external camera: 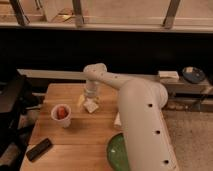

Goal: Place the white sponge in the ceramic bowl

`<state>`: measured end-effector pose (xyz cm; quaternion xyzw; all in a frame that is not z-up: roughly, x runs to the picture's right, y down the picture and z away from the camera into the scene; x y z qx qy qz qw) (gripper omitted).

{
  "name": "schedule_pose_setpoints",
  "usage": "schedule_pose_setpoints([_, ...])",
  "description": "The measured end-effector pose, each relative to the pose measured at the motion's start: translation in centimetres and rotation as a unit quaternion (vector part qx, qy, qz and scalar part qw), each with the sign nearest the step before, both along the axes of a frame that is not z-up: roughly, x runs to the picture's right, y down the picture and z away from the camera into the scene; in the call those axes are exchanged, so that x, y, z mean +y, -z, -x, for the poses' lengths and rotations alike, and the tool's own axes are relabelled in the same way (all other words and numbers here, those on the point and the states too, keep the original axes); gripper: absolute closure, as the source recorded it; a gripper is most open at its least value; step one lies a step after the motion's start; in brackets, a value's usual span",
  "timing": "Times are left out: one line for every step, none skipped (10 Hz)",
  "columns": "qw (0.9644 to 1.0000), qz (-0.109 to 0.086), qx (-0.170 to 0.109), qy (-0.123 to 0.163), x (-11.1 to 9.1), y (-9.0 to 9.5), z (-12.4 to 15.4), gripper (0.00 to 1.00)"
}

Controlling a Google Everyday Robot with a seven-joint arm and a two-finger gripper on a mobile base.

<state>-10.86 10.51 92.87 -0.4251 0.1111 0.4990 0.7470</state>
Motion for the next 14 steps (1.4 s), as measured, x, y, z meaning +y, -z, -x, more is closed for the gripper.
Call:
schedule_pose_setpoints([1.0000,-0.001,0.000,-0.003,-0.2,-0.2,0.1,0.44])
schedule_pose_setpoints([1.0000,-0.007,0.003,-0.004,-0.7,-0.2,-0.1,0.53])
schedule_pose_setpoints([0.9999,-0.014,0.005,-0.007,-1.4,0.0,-0.5,0.63])
schedule_pose_setpoints([0.9997,-0.023,0.003,-0.008,-2.2,0.6,-0.3,0.74])
schedule_pose_setpoints([0.9995,-0.032,0.004,-0.008,-2.9,1.3,-0.6,0.86])
schedule_pose_setpoints([0.9992,-0.038,0.003,-0.009,-3.5,1.9,-0.7,0.94])
schedule_pose_setpoints([0.9990,-0.043,0.004,-0.010,-4.0,2.5,-1.1,0.98])
schedule_pose_setpoints([0.9986,-0.052,0.004,-0.014,-4.7,3.3,-1.6,1.00])
schedule_pose_setpoints([0.9978,-0.063,0.001,-0.021,-5.7,4.7,-2.2,1.00])
schedule_pose_setpoints([0.9972,-0.069,0.001,-0.028,-6.2,5.7,-2.9,1.00])
schedule_pose_setpoints([0.9966,-0.072,0.003,-0.039,-6.5,6.8,-4.0,1.00])
schedule_pose_setpoints([0.9963,-0.071,0.003,-0.049,-6.5,7.8,-5.1,1.00])
schedule_pose_setpoints([0.9957,-0.067,0.004,-0.064,-6.3,9.2,-6.6,1.00])
schedule_pose_setpoints([0.9953,-0.061,0.003,-0.075,-5.9,10.5,-8.0,1.00])
